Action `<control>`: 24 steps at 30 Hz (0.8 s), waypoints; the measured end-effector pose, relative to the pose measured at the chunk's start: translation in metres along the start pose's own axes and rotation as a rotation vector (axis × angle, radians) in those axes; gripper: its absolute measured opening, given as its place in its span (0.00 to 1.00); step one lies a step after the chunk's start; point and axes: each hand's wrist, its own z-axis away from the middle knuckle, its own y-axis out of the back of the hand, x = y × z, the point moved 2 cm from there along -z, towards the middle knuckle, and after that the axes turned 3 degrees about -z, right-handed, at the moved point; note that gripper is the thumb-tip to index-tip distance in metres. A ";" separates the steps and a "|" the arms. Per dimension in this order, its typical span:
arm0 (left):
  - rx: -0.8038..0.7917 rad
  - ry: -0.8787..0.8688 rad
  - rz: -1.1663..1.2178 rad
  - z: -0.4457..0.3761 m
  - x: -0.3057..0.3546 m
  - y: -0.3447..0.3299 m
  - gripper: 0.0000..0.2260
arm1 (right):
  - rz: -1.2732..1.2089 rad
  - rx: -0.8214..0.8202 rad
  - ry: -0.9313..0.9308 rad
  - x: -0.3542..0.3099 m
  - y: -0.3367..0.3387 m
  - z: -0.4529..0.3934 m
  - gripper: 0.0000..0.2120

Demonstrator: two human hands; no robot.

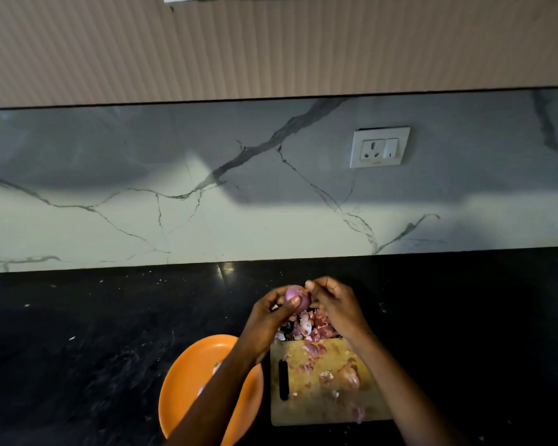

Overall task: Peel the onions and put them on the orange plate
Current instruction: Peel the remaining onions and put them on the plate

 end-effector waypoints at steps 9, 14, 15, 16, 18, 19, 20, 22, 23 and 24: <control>0.029 0.106 0.054 -0.007 -0.001 0.005 0.19 | -0.003 -0.215 -0.046 0.001 -0.001 0.005 0.18; 0.059 0.132 0.172 -0.012 -0.007 0.005 0.14 | -0.029 -0.142 -0.071 0.003 0.005 0.002 0.14; 0.063 0.112 0.170 -0.011 -0.006 0.004 0.13 | -0.057 -0.123 -0.075 0.004 0.005 0.002 0.13; 0.063 0.095 0.167 -0.011 -0.005 0.004 0.13 | -0.087 -0.103 -0.084 0.006 0.005 0.001 0.13; 0.063 0.058 0.152 -0.009 -0.001 0.000 0.16 | -0.136 -0.078 -0.118 0.009 0.004 0.001 0.12; 0.071 0.036 0.145 -0.009 -0.001 -0.001 0.17 | -0.149 -0.070 -0.133 0.011 0.003 0.001 0.12; 0.090 0.013 0.137 -0.008 -0.001 -0.003 0.17 | -0.157 -0.067 -0.147 0.012 0.003 0.001 0.13; 0.136 -0.019 0.139 -0.010 -0.003 -0.005 0.15 | -0.180 -0.075 -0.172 0.014 0.001 0.000 0.15; 0.155 -0.026 0.161 -0.010 -0.004 -0.007 0.13 | -0.194 -0.082 -0.178 0.013 0.000 0.000 0.16; 0.176 -0.022 0.191 -0.011 -0.005 -0.009 0.12 | -0.207 -0.085 -0.180 0.012 0.000 0.000 0.16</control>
